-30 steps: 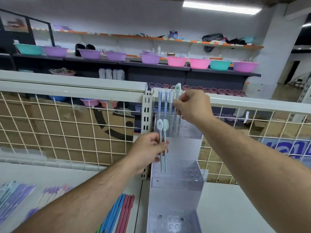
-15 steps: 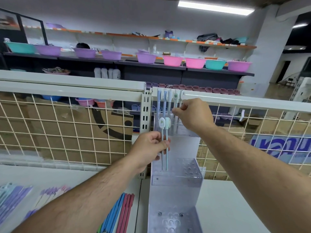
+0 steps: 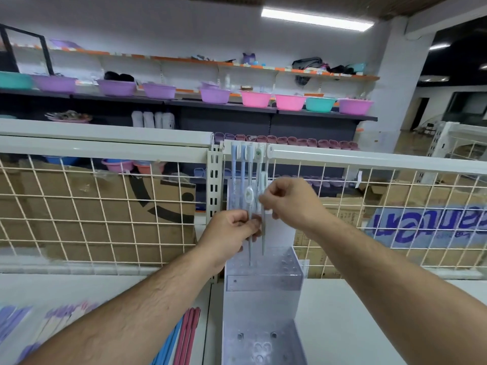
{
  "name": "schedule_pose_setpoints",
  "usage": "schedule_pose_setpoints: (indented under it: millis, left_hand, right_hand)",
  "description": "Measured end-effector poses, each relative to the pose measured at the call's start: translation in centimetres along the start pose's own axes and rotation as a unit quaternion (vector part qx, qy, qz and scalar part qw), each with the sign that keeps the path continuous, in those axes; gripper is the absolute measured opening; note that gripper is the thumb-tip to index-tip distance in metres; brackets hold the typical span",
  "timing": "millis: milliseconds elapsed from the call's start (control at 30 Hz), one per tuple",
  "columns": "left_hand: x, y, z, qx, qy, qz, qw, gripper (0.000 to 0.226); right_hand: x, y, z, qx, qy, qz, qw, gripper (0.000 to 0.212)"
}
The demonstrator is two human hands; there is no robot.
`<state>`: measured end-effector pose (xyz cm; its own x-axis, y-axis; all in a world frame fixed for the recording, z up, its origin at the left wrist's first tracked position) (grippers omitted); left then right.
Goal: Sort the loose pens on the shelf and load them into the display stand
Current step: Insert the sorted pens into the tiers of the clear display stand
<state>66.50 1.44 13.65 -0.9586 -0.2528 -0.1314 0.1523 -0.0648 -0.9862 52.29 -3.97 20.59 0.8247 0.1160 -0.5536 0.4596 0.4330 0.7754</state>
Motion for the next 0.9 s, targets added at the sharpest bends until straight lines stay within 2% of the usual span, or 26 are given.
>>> schedule_pose_setpoints:
  millis: [233, 433, 533, 900]
  left_hand:
    - [-0.2, 0.2, 0.1, -0.020, 0.007, 0.011, 1.000, 0.013]
    - [-0.2, 0.3, 0.0, -0.026, 0.009, 0.010, 1.000, 0.015]
    - [-0.1, 0.3, 0.0, -0.025, 0.003, 0.007, 1.000, 0.016]
    - [-0.1, 0.5, 0.0, -0.019, -0.003, 0.011, 1.000, 0.016]
  right_hand:
    - [-3.8, 2.8, 3.3, -0.016, -0.146, 0.008, 0.989, 0.011]
    - [-3.9, 3.7, 5.0, -0.034, -0.186, 0.001, 0.982, 0.012]
    - [-3.3, 3.5, 5.3, -0.046, -0.194, -0.025, 0.980, 0.014]
    - [-1.4, 1.9, 5.4, -0.032, -0.141, -0.118, 0.982, 0.011]
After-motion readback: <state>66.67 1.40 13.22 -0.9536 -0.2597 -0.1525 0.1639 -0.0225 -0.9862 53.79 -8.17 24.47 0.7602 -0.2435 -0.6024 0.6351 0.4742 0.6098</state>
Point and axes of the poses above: each hand's wrist, its own z-axis towards the middle knuckle, its own x-axis out of the palm, y = z × x, the point moved 2 cm from there along z, towards the middle knuckle, and after that the axes turned 3 degrees about -y, right-handed, at the moved point
